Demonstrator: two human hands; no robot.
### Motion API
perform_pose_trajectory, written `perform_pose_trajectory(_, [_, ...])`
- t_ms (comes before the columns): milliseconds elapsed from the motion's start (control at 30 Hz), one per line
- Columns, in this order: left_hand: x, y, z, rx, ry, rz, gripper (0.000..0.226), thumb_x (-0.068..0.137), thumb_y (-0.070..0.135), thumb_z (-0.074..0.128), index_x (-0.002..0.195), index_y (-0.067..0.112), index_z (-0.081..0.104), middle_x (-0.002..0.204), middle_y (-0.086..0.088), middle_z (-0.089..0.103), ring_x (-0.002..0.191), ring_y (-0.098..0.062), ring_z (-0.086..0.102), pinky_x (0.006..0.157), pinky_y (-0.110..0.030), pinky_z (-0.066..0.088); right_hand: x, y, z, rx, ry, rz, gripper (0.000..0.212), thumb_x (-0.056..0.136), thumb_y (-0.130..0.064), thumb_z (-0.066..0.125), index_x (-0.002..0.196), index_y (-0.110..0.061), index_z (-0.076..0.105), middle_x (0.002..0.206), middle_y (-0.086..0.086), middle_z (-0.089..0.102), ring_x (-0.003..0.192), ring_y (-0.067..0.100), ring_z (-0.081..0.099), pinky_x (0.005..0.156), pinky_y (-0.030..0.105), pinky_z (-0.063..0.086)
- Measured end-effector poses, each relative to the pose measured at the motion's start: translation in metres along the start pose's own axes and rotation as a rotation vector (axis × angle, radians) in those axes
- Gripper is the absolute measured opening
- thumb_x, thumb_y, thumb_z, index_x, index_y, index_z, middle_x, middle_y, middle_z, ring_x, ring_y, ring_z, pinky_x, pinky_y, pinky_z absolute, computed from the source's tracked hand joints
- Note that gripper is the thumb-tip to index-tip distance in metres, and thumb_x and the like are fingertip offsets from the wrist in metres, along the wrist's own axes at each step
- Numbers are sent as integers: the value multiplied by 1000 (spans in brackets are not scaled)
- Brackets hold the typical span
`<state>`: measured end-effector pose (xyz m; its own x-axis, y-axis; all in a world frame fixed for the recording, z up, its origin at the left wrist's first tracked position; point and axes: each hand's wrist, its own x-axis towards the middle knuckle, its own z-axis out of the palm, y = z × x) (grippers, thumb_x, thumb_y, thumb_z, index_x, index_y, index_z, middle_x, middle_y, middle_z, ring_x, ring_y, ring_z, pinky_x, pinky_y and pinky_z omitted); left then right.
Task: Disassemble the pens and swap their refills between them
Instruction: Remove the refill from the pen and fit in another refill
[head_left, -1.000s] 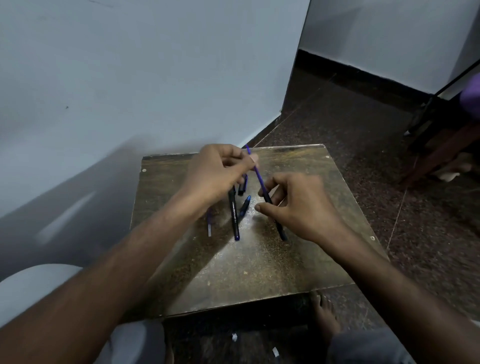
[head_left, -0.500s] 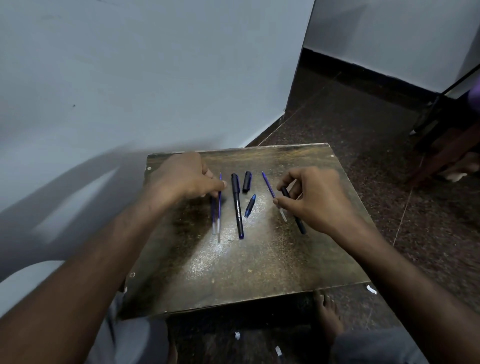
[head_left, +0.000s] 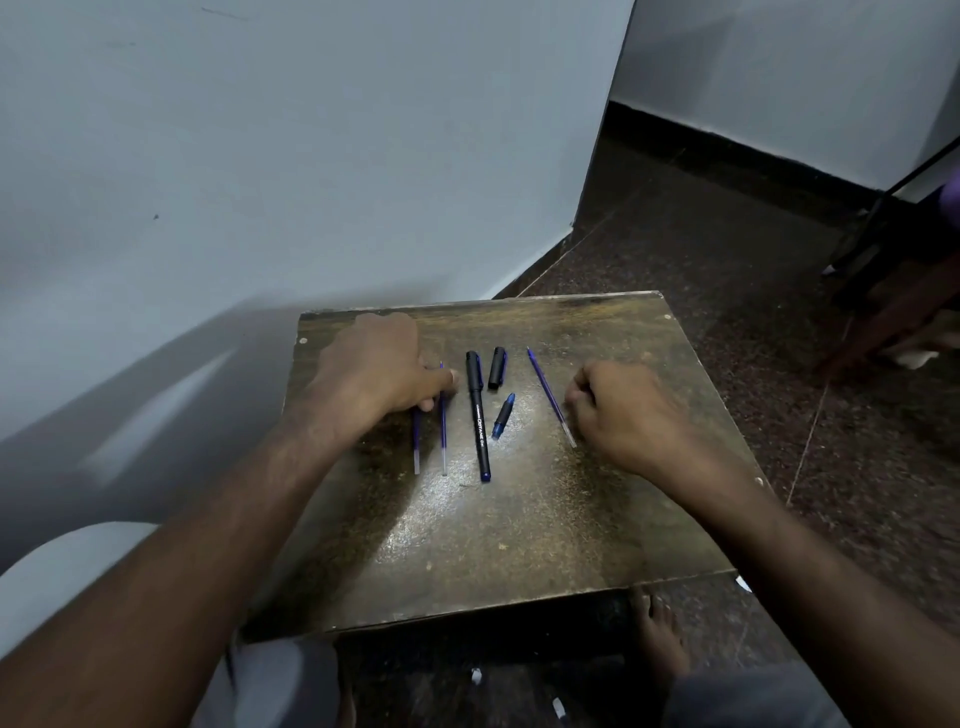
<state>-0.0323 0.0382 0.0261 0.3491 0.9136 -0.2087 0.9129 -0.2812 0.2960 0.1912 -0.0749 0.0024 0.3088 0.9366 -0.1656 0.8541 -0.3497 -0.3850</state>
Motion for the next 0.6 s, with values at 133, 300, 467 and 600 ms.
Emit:
perform_pose_trajectory(133, [2,-2,-1,-14,50,3,49,93,57,77,62,19,80,43,12,65,59,-10,64,63,-30,51,-1,-3,0,-61,-17,-10,41,103,-41,71,83,-6,80,82,12,80,81,26,76,52,27,42])
perform_pose_trajectory(300, [13,-16,-7,40,104,-80,47,92,56,76,70,16,66,83,-6,72,84,-31,71,80,-41,62,-1,-4,3,-119,-30,-8,42,100,-40,72,74,-7,73,72,6,72,71,26,70,61,33,50])
perform_pose_trajectory(467, [13,-21,-4,65,-29,-95,53,99,51,70,62,16,80,58,6,77,64,-14,76,89,-40,66,-2,-7,7,-169,-24,-2,38,96,-32,65,63,-15,56,61,1,59,57,21,58,53,30,39])
perform_pose_trajectory(600, [13,-22,-1,64,17,-87,51,100,48,70,62,15,80,60,3,78,67,-18,76,87,-41,66,-2,-12,7,-172,-35,-7,35,94,-31,64,64,-16,56,61,0,57,55,19,54,51,30,35])
